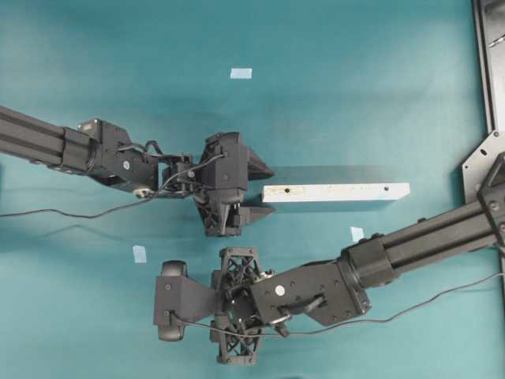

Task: Move the wooden board into place and insert the rod into its hole.
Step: 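Close the right gripper on the dowel and pick it up, then carry the dowel with the right gripper over the board's hole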

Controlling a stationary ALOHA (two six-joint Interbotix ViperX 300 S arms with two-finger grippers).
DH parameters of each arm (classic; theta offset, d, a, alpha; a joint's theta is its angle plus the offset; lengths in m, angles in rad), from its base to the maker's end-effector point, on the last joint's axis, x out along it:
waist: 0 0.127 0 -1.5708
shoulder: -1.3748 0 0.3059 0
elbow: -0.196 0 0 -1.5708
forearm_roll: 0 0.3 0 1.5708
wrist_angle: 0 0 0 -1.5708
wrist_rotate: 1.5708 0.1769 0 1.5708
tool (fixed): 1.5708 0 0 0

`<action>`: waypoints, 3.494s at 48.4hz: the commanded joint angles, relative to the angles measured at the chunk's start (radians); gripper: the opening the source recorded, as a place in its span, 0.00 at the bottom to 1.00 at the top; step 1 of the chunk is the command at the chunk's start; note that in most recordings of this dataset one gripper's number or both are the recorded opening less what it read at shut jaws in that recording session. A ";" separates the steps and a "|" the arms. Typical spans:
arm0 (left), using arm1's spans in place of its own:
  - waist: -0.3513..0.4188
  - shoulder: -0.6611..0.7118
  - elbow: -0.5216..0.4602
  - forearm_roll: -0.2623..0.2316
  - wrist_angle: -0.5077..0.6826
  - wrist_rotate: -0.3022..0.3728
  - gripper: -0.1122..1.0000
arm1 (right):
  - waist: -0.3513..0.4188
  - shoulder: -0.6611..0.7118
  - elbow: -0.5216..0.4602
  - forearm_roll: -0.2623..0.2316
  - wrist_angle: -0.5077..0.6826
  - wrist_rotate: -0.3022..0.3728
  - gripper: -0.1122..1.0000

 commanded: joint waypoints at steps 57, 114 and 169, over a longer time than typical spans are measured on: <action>-0.005 -0.031 0.011 0.002 -0.002 0.002 0.78 | 0.021 -0.097 -0.002 -0.095 0.021 0.002 0.19; -0.025 -0.044 0.002 0.002 0.000 -0.002 0.77 | -0.190 -0.778 0.603 -0.236 -0.703 -0.015 0.19; -0.038 -0.028 -0.057 -0.003 0.041 -0.005 0.34 | -0.330 -0.877 0.922 -0.265 -1.020 -0.087 0.19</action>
